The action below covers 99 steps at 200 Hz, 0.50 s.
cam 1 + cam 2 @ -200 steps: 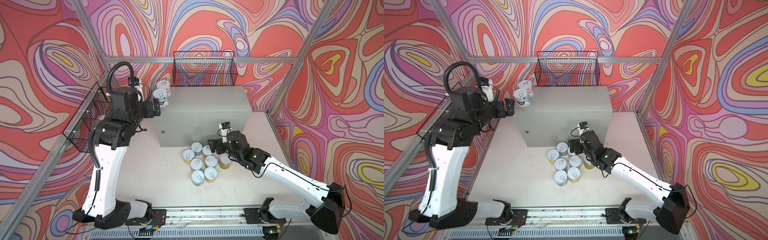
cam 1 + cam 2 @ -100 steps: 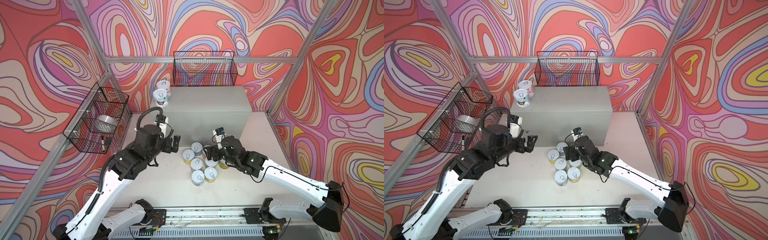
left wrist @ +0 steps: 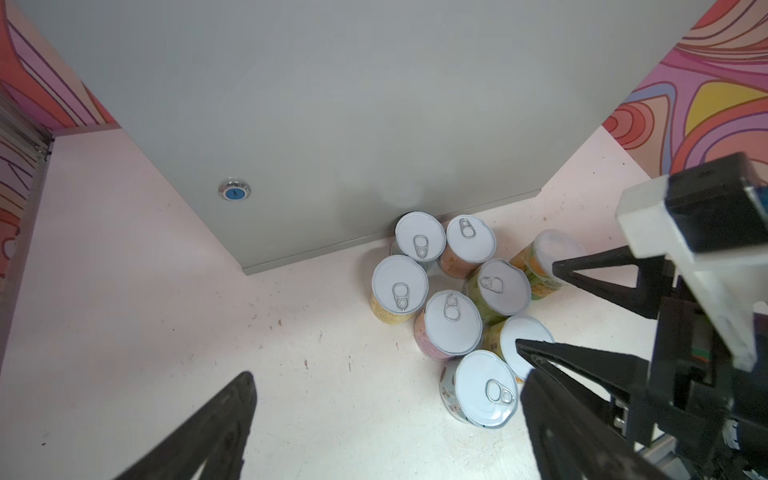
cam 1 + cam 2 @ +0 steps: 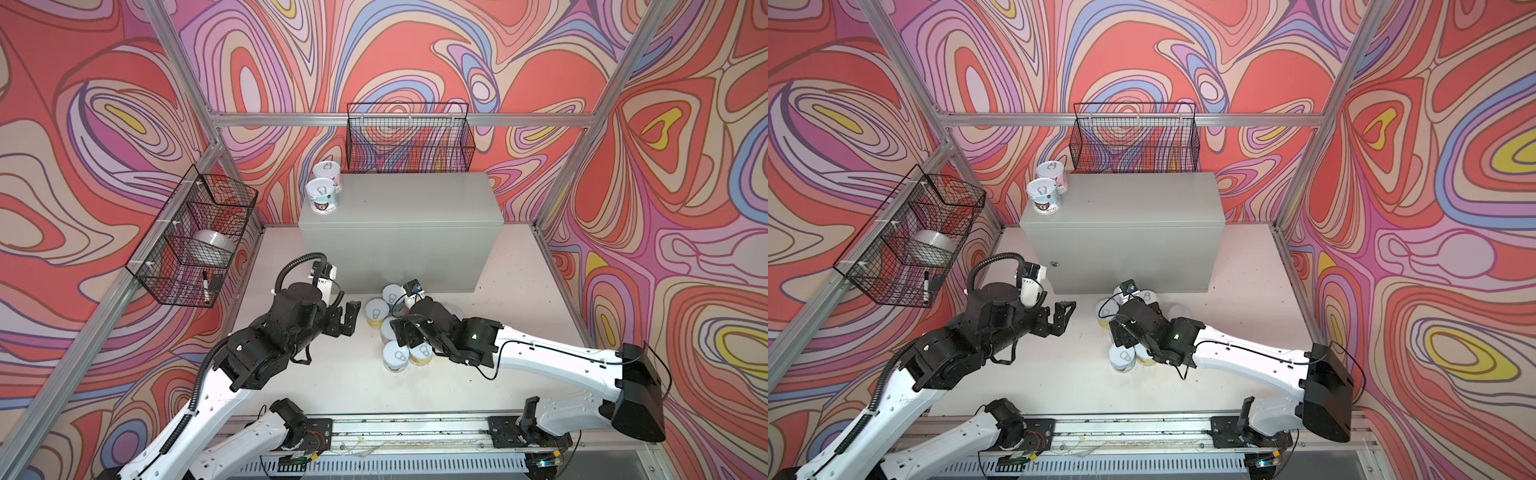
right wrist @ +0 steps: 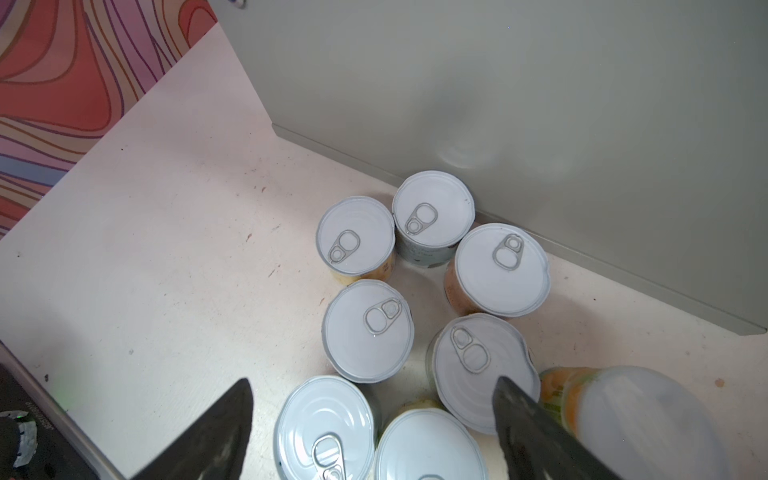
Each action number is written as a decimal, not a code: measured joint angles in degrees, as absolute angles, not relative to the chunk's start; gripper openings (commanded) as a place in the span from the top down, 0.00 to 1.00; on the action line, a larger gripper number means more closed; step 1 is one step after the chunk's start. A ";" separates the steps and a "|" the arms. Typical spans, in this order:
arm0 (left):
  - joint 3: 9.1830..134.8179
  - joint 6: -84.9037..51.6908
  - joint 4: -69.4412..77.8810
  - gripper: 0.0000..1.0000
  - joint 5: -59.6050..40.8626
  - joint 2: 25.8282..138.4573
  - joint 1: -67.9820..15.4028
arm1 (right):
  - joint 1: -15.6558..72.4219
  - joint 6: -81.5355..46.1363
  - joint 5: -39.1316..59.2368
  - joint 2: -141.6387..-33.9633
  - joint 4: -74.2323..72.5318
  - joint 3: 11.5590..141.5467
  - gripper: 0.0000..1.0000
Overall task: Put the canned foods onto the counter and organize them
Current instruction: 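Lower the left gripper to the cans while the right gripper nears the tall green can, then close the left gripper around the next front can while the right gripper hovers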
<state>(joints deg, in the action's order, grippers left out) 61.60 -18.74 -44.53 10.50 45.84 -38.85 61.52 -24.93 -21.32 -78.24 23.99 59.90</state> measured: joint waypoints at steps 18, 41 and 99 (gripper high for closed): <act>58.72 -20.62 -44.53 0.00 11.44 43.79 -41.01 | 61.60 -25.41 -21.45 -78.26 24.01 59.90 0.07; 52.84 -23.83 -44.42 0.01 12.78 41.04 -45.43 | 61.69 -26.46 -21.45 -78.19 23.44 59.48 0.07; 44.53 -29.39 -40.71 0.00 20.56 43.22 -61.76 | 63.88 -30.57 -21.74 -77.91 23.59 54.87 0.07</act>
<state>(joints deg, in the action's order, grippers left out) 44.53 -29.39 -40.71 20.56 43.22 -61.76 63.88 -30.57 -21.74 -77.91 23.59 54.87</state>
